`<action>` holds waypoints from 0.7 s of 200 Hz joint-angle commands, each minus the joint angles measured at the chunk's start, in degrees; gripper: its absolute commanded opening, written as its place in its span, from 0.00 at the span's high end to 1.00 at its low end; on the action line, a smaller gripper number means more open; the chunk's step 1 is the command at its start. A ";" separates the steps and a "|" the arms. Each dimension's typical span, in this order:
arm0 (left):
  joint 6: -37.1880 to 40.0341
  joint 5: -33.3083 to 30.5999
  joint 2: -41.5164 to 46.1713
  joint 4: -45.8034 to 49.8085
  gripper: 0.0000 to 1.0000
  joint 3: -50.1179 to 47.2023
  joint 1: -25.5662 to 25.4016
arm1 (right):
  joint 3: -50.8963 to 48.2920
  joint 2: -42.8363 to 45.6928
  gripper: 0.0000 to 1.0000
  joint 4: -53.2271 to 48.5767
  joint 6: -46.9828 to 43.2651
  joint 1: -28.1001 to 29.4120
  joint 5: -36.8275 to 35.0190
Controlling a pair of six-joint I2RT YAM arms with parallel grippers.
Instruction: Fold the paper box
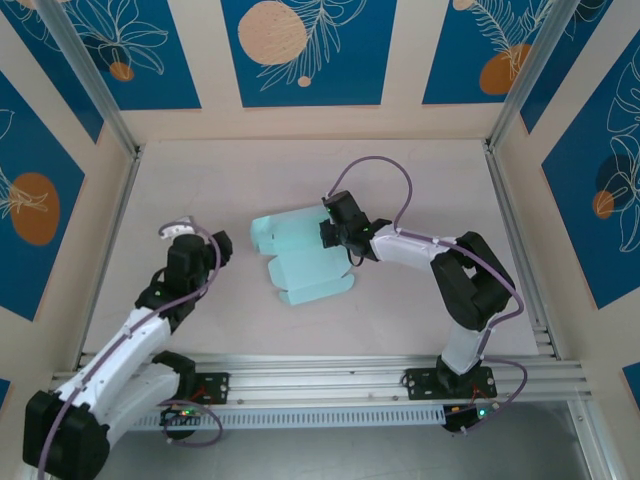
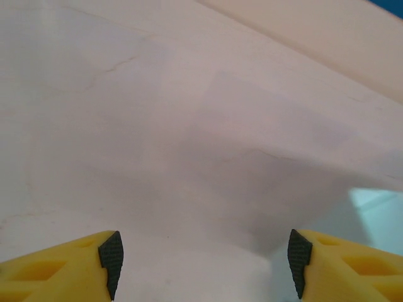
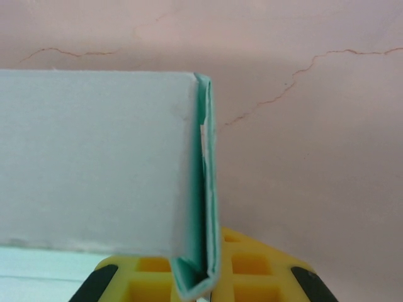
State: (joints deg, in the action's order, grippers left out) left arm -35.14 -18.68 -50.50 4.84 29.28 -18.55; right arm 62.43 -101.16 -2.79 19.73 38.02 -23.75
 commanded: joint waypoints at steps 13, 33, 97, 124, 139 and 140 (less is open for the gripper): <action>5.46 11.61 -11.53 -10.71 0.31 0.68 4.71 | -0.61 2.08 0.94 1.10 0.35 -0.05 0.82; 7.25 16.30 -19.25 -16.53 0.31 1.79 4.96 | -0.56 2.11 0.94 0.96 0.38 -0.07 0.89; 8.65 26.98 -31.59 -28.90 0.34 3.88 4.83 | 0.49 0.74 0.94 0.29 0.10 -0.37 1.09; 8.77 29.98 -31.99 -30.54 0.34 3.72 4.00 | 1.40 -0.10 0.94 -0.50 0.36 -0.56 0.86; 9.05 30.36 -31.54 -30.33 0.34 3.44 3.18 | 2.19 -0.67 0.94 -0.98 0.62 -0.58 0.77; 9.13 30.32 -31.48 -30.29 0.34 3.43 3.13 | 2.22 -0.68 0.94 -0.99 0.64 -0.58 0.74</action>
State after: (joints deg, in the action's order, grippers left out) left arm -27.55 7.42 -82.26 -21.69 31.57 -14.37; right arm 62.61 -100.97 -2.90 19.75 37.23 -23.64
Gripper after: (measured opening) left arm 0.658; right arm 0.098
